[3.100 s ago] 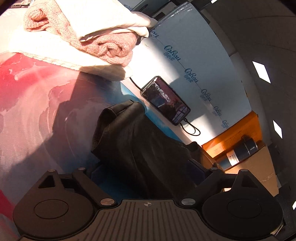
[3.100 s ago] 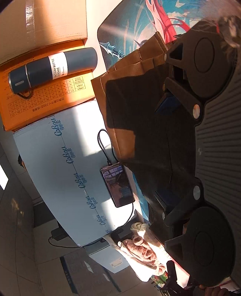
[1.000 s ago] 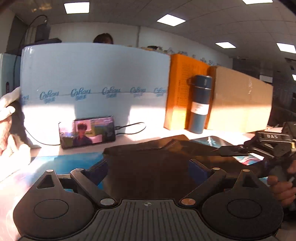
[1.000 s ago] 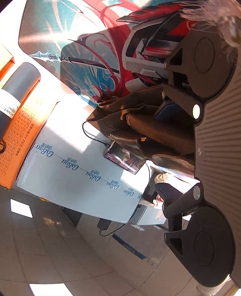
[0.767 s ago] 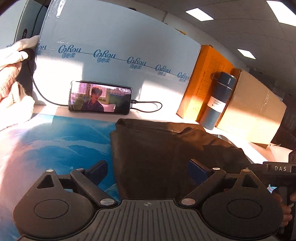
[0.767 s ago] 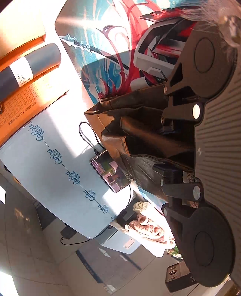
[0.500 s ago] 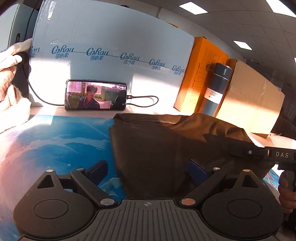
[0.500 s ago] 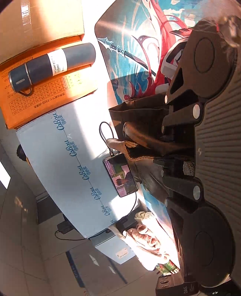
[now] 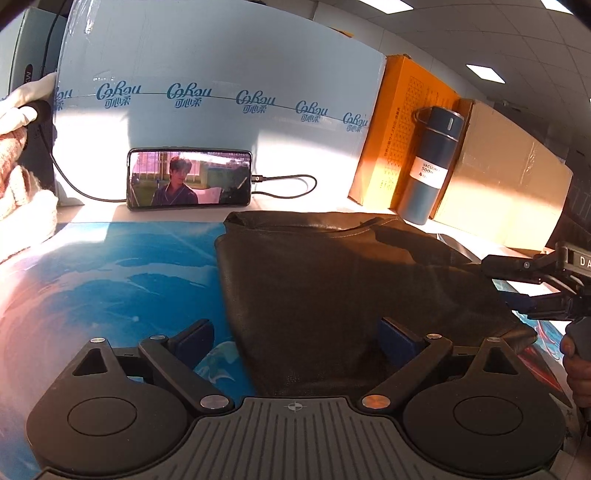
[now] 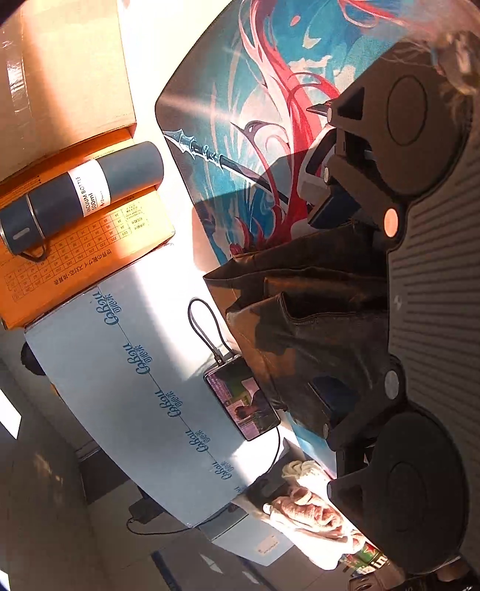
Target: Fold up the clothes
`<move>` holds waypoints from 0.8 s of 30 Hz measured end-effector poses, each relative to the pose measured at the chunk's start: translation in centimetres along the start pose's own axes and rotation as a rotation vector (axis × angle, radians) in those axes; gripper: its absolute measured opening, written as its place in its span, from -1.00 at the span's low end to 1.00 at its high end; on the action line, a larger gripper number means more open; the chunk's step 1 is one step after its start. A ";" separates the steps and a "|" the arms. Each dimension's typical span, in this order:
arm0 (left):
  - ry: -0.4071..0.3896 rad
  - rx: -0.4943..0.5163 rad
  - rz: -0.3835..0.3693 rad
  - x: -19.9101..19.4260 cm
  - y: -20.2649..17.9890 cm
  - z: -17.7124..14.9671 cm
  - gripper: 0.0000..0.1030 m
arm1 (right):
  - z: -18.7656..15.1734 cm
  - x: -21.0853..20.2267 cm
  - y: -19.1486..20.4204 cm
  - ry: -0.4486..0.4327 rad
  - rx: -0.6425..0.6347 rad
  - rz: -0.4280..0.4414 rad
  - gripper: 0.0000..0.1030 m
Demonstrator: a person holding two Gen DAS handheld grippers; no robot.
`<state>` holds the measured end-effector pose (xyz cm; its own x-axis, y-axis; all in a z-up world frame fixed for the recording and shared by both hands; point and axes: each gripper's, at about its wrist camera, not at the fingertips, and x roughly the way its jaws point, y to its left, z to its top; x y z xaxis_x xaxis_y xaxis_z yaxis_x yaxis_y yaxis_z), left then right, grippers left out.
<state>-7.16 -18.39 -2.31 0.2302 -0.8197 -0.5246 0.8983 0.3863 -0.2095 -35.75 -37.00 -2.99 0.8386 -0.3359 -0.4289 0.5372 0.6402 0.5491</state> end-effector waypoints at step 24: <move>0.045 -0.347 -0.262 -1.3 2.1 -1.5 0.96 | 3.3 8.4 -2.2 0.165 0.024 0.179 0.50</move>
<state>-6.16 -15.90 -3.26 -0.0118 -0.8927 -0.4505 0.7437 0.2933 -0.6007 -29.56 -43.48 -5.41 0.8959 -0.0998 -0.4330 0.3846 0.6623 0.6431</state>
